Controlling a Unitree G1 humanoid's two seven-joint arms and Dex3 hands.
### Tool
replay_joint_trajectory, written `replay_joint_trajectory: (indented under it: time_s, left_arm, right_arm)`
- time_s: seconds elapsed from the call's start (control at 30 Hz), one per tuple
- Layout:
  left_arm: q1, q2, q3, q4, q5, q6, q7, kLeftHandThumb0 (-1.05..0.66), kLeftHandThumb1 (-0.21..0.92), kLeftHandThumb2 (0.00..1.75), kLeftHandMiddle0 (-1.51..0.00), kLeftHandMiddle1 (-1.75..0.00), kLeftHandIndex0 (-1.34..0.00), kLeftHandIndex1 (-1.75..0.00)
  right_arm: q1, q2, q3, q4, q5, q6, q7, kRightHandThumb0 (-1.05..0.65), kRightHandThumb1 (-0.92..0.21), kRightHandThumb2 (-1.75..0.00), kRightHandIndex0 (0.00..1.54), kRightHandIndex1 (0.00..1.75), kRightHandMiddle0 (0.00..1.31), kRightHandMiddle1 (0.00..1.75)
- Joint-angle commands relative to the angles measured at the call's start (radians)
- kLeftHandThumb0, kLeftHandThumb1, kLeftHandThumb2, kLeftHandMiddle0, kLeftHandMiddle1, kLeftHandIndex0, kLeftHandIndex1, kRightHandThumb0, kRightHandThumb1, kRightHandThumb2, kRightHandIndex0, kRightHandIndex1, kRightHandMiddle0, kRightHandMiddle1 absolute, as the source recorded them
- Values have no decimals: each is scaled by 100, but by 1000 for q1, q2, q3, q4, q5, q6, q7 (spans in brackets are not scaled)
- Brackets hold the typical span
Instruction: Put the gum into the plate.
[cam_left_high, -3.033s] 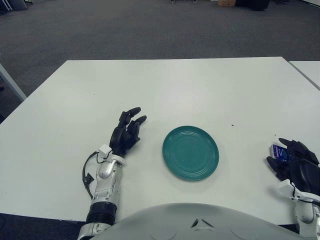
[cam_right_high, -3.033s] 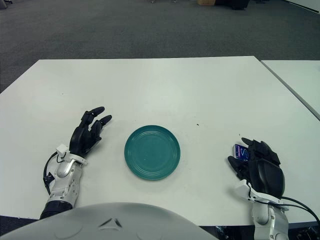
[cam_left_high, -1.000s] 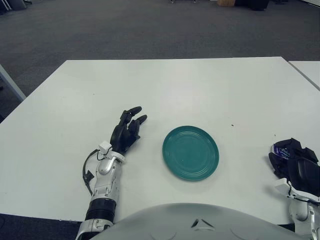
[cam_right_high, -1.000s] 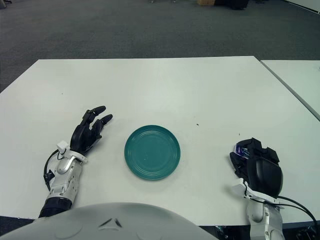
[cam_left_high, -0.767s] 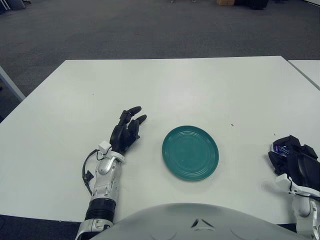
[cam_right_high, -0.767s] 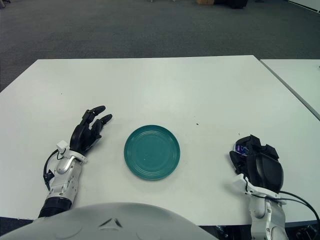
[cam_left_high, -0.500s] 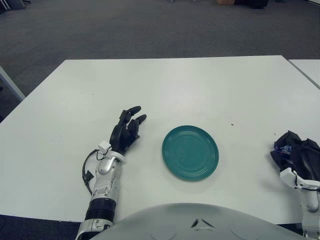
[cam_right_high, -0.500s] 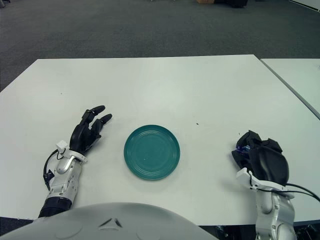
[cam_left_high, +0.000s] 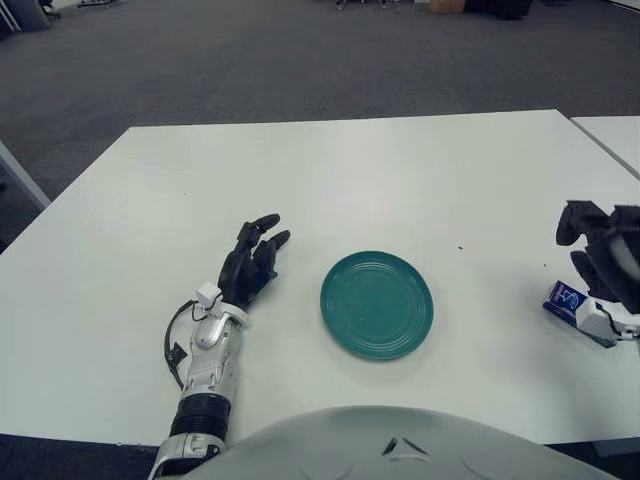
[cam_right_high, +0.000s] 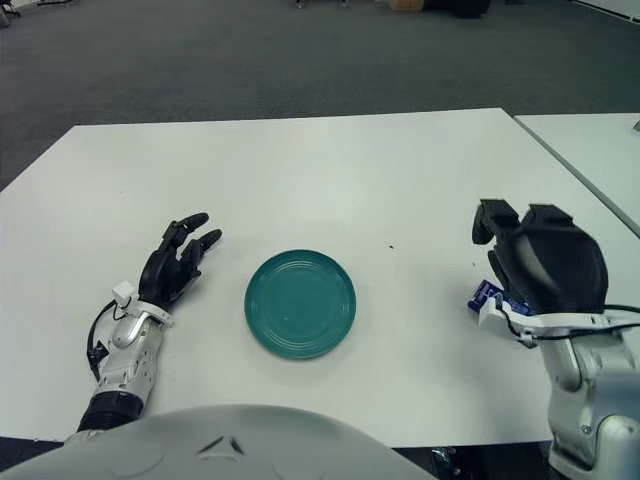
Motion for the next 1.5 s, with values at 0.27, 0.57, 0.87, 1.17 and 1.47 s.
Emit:
replay_joint_trajectory:
  time_s: [0.27,0.57,0.87,1.17,1.47]
  left_arm:
    - [40,-5,-9,51,37,6,13,-75,92,61,-25,-61,0,-99]
    - [35,-8,-5,69,27,-2,1,-75,92,59,-25,-59,0,-100]
    - [44,-1,-6,60,32,3,3,-77,92,62,-25,-58,0,-99]
    - [47,13,-6,64,28,2,-9,-79,92,64,-24,-55,0,-97]
    - [39,24,-6,96,33,-29,-22,-81,92,67,-22,-53,0,-93]
  right_arm:
    - [-13,-28,98,-140,-30,77,101,-1,-51,-96,55,137,44,172]
    - [-38,-38,171,-177,-42,99,160,-1,-51,-96,56,139,43,172]
    - [7,-73,130,-112,-2,90,133,-1,-51,-96,56,138,40,174]
    - [82,-89,47,-32,43,102,90,-18,-75,-67,49,124,30,171]
    - [120,-78,27,14,40,184,104,-87,-91,-58,32,47,1,101]
